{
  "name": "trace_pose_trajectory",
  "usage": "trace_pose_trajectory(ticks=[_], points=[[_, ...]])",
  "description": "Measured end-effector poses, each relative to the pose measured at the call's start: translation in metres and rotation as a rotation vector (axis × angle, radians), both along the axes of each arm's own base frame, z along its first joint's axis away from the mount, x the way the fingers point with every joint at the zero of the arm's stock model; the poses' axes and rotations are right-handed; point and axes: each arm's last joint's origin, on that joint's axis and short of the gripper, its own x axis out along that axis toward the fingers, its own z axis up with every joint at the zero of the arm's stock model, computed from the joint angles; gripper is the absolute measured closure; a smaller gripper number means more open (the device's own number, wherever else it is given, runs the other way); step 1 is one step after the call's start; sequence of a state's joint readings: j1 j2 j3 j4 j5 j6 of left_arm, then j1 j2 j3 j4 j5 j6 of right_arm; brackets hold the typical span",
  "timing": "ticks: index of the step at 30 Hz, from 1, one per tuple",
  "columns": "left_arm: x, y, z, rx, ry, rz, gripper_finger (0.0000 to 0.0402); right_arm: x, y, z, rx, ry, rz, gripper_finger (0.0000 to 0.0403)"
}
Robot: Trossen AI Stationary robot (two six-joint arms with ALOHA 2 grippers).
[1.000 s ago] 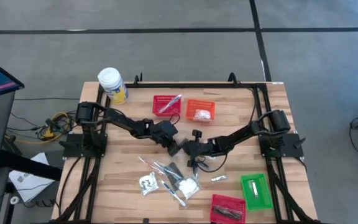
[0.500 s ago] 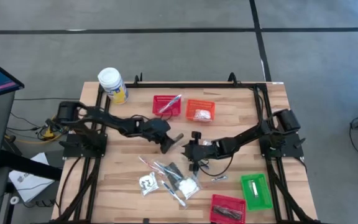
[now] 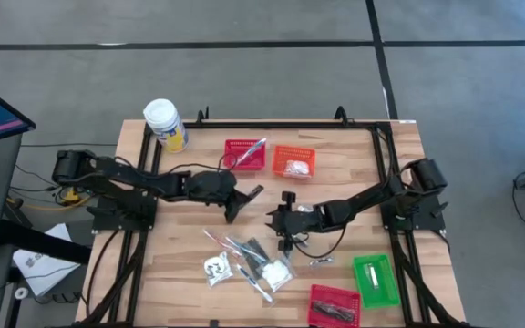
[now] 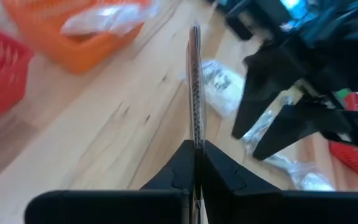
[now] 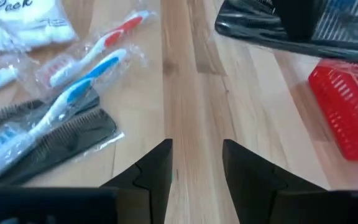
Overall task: Pick & Place Travel size toiletries
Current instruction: Put the black hair comb into the bottom red bin
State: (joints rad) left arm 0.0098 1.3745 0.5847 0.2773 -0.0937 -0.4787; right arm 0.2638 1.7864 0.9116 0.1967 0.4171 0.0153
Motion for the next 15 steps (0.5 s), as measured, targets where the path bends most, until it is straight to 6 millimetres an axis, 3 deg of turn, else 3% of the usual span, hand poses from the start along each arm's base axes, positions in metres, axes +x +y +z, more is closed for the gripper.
trace_pose_trajectory(ticks=[15], points=[[0.004, -0.007, 0.008, 0.120, -0.079, -0.038, 0.0396, -0.007, 0.014, 0.014, -0.068, -0.015, 0.101, 0.0284]])
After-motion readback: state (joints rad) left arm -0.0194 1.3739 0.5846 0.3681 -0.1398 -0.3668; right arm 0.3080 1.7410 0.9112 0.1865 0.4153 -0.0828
